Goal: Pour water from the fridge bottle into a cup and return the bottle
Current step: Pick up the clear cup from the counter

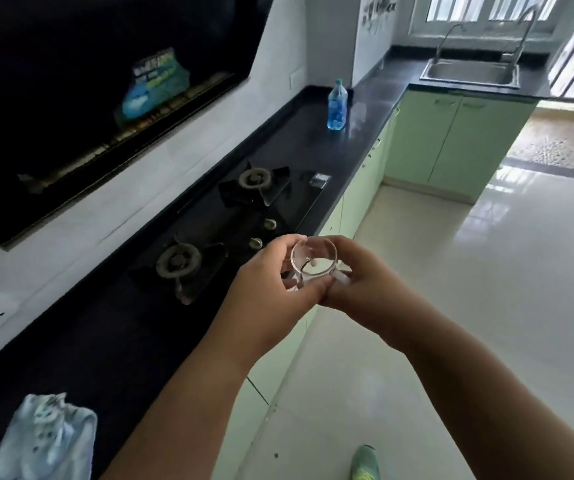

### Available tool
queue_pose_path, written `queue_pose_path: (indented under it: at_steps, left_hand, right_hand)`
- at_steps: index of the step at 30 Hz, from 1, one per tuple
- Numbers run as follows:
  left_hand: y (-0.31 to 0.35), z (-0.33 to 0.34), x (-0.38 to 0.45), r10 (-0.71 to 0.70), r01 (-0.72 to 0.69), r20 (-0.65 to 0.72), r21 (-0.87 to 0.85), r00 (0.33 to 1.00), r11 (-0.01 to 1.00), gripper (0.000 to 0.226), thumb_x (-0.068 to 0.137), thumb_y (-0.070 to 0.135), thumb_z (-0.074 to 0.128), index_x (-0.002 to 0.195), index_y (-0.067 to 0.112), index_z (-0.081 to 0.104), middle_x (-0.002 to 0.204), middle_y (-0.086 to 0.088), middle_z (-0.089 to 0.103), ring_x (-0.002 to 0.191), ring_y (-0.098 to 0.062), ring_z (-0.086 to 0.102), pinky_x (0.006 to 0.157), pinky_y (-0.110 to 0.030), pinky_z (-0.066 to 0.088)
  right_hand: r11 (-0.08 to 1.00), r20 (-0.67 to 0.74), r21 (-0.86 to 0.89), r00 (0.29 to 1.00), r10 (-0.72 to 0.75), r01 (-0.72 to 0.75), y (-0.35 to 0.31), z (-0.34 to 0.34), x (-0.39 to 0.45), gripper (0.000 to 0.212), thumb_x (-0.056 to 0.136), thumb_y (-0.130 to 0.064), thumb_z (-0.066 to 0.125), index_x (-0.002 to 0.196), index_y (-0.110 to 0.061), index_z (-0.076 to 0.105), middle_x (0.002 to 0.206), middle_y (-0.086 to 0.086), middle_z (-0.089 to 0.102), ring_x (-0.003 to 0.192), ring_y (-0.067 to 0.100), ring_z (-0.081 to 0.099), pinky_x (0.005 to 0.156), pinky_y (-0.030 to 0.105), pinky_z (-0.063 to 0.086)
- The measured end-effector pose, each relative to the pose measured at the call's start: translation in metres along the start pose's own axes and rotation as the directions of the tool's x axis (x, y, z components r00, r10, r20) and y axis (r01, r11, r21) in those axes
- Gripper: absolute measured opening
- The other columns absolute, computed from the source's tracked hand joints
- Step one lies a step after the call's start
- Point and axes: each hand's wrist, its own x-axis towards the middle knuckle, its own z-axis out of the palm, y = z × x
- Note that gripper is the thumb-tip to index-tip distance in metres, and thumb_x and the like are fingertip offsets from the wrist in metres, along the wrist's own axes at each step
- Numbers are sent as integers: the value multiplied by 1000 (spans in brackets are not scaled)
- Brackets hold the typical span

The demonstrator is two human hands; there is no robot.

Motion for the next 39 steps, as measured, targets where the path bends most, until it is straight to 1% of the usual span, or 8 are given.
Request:
queue_pose_path:
  at_steps: [3, 6, 10, 15, 19, 31, 36, 39]
  left_hand:
    - [20, 37, 32, 19, -20, 50, 19, 999, 1000, 45, 85, 42, 82, 122, 51, 57, 119, 19, 69, 104, 3, 70, 91, -23, 60]
    - [38, 73, 63, 46, -50, 93, 45, 995, 998, 48, 86, 42, 81, 126, 49, 56, 119, 19, 68, 103, 6, 68, 87, -16, 58]
    - [57, 117, 100, 72, -78, 123, 42, 990, 996, 51, 86, 46, 81, 130, 46, 55, 119, 21, 67, 102, 6, 68, 87, -18, 60]
    - [75, 160, 145, 101, -112, 183, 53, 978, 992, 48, 85, 50, 80, 120, 57, 47, 113, 29, 62, 100, 17, 62, 83, -11, 57]
    - [82, 191, 190, 127, -143, 245, 46, 961, 989, 50, 86, 50, 79, 126, 54, 50, 120, 25, 65, 106, 12, 63, 89, -20, 60]
    - [106, 266, 381, 238, -234, 382, -57, 893, 970, 58, 87, 47, 80, 138, 44, 51, 123, 24, 61, 107, 5, 64, 74, 0, 49]
    - [122, 293, 464, 288, -308, 425, -22, 858, 951, 62, 86, 48, 79, 141, 41, 51, 124, 21, 64, 103, 12, 62, 85, -12, 55]
    - [129, 307, 501, 281, -318, 444, 8, 851, 948, 62, 86, 46, 79, 142, 37, 52, 126, 20, 65, 109, 8, 63, 90, -20, 59]
  right_hand:
    - [999, -47, 40, 999, 20, -19, 13, -46, 8, 57, 79, -8, 85, 126, -33, 64, 120, -11, 71, 100, 12, 76, 91, 40, 63]
    - [998, -91, 38, 995, 51, -48, 26, -91, 15, 58, 80, -7, 83, 126, -36, 64, 119, -11, 71, 101, 14, 75, 93, 42, 62]
    - [997, -131, 33, 989, 70, -66, 38, -146, 29, 58, 77, -13, 86, 124, -38, 64, 118, -11, 72, 105, 14, 73, 94, 42, 62]
    - [994, -202, 49, 974, 102, -94, 54, -198, 46, 58, 78, -9, 86, 125, -34, 64, 117, -9, 73, 103, 13, 73, 92, 39, 63]
    - [988, -252, 92, 957, 144, -125, 70, -235, 68, 58, 79, -6, 85, 126, -32, 64, 116, -7, 75, 105, 15, 74, 93, 40, 62]
    - [986, -435, 55, 885, 165, -157, 87, -357, 192, 57, 79, -1, 79, 124, -33, 66, 113, -10, 76, 105, 13, 74, 96, 45, 61]
    - [990, -496, 84, 856, 143, -117, 99, -404, 248, 59, 76, -5, 80, 127, -32, 64, 117, -8, 75, 109, 17, 73, 97, 46, 60]
    - [984, -499, 135, 850, 170, -118, 107, -427, 275, 60, 77, 1, 77, 128, -29, 65, 117, -7, 75, 109, 16, 73, 97, 44, 60]
